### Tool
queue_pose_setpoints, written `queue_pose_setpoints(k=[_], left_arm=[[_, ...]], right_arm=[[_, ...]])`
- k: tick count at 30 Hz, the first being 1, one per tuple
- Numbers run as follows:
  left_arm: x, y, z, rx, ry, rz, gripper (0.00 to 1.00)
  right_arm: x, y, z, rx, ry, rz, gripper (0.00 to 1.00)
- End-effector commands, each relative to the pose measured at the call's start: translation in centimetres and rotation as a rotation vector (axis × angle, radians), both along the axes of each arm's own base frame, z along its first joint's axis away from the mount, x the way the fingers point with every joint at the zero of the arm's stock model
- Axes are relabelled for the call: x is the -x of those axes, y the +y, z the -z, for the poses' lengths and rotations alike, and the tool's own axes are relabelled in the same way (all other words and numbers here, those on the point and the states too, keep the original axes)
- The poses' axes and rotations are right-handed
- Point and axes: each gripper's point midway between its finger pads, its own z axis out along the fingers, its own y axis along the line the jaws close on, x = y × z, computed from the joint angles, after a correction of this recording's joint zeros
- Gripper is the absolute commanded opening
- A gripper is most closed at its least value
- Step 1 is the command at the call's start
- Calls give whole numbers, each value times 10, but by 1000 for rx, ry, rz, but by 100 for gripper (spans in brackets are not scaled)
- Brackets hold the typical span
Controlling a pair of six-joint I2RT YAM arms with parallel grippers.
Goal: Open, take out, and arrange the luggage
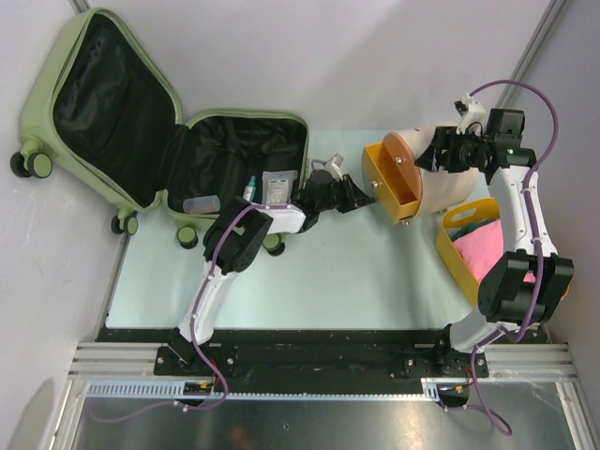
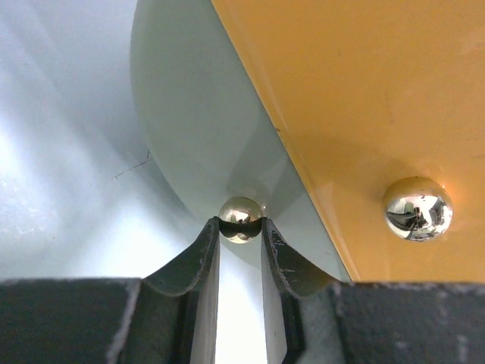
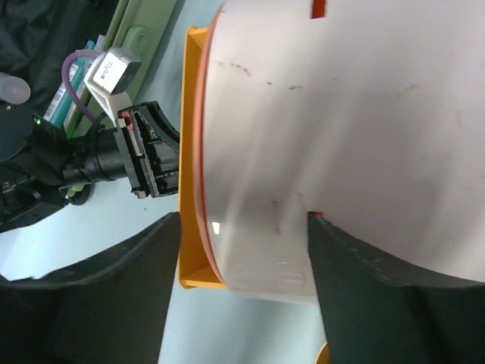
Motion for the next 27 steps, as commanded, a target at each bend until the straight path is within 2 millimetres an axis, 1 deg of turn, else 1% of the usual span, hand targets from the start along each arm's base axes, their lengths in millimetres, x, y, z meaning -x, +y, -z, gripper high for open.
queue_pose_setpoints(k=[1,3,4,5,8,9,11,12,13,14,17,19,21,22,23,24,27], left_arm=[[-18,23,-22,-34,-80,-9,0],[-21,20,-25,-32,-85,-14,0],[-24,18,-29,-24,-93,-18,0],[-25,17,-27,-22,-80,-24,0],[-28,16,-23,-21,-52,-42,0],[-28,17,-22,-23,-47,-44,0],[-27,16,-22,-23,-44,-40,0],[-27,17,-18,-27,-37,-41,0],[-27,17,-18,-28,-36,-41,0],[-26,17,-17,-31,-35,-41,0],[-26,17,-16,-32,-33,-39,0],[-27,16,-17,-30,-35,-38,0],[-28,15,-20,-27,-38,-36,0],[-29,14,-19,-27,-38,-35,0],[-29,14,-18,-28,-34,-35,0],[-29,13,-18,-27,-36,-34,0],[-32,10,-22,-18,-45,-33,0]], right_arm=[[12,-9,25,67,109,18,79],[13,-4,21,103,84,-2,80],[13,-3,16,115,69,-1,80],[14,-3,12,129,56,1,79],[15,-10,5,198,49,43,76],[16,-16,5,221,59,72,76],[20,-17,5,218,65,86,76],[22,-17,1,227,52,88,76],[23,-13,2,251,41,77,76],[20,-17,5,292,24,102,77],[19,-13,-2,305,-18,105,83],[18,-10,-7,310,-35,100,91],[18,-6,-9,338,-57,99,93],[19,2,-13,350,-78,83,95],[17,3,-17,358,-98,87,96],[18,9,-16,362,-106,61,96],[18,11,-22,400,-142,43,97]])
